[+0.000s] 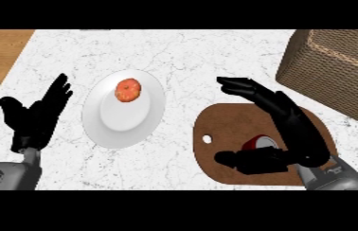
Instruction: Pick the can from the cutting board and place it in the basket
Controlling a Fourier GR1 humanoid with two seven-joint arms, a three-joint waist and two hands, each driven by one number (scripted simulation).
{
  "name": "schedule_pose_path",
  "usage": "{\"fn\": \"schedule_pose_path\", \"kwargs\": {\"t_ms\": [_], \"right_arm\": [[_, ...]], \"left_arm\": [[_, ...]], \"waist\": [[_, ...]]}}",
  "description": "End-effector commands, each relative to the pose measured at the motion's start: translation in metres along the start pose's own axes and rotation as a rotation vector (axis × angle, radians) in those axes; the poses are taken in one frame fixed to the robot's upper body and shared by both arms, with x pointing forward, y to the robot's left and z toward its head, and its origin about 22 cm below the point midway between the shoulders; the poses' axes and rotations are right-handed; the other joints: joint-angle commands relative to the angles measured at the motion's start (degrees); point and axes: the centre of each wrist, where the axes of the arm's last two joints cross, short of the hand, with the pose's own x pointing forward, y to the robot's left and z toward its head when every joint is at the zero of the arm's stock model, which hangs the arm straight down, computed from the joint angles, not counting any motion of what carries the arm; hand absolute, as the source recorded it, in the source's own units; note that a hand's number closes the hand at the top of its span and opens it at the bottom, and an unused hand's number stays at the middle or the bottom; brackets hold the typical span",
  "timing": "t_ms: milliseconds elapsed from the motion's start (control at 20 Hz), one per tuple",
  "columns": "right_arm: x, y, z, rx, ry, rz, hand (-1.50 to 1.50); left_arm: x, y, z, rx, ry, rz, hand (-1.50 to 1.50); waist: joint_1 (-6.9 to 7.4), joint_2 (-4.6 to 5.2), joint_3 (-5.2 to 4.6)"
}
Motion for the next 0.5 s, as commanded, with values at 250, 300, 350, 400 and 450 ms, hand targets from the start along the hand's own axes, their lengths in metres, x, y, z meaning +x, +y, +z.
{"fn": "schedule_pose_path", "kwargs": {"t_ms": [250, 300, 350, 400, 450], "right_arm": [[0.064, -0.028, -0.027, 0.135, 0.377, 0.330, -1.50], [0.074, -0.038, -0.034, 0.117, 0.407, 0.408, -1.50], [0.078, -0.055, -0.044, 0.092, 0.434, 0.524, -1.50], [0.077, -0.066, -0.045, 0.104, 0.503, 0.624, -1.50], [0.082, -0.064, -0.048, 0.090, 0.551, 0.675, -1.50]], "left_arm": [[0.006, 0.004, -0.011, 0.017, 0.020, 0.011, 0.00], [-0.004, 0.017, -0.002, 0.016, 0.026, -0.009, 0.00], [-0.008, 0.010, -0.005, 0.016, 0.036, -0.005, 0.00], [0.008, 0.013, -0.011, 0.017, 0.020, 0.001, 0.00], [0.011, 0.008, -0.013, 0.015, 0.023, -0.001, 0.00]], "waist": [[-1.15, -0.70, -0.26], [-0.30, -1.00, -0.41], [-0.60, -0.82, -0.53], [-1.22, -0.94, -0.51], [-1.28, -0.96, -0.48]]}}
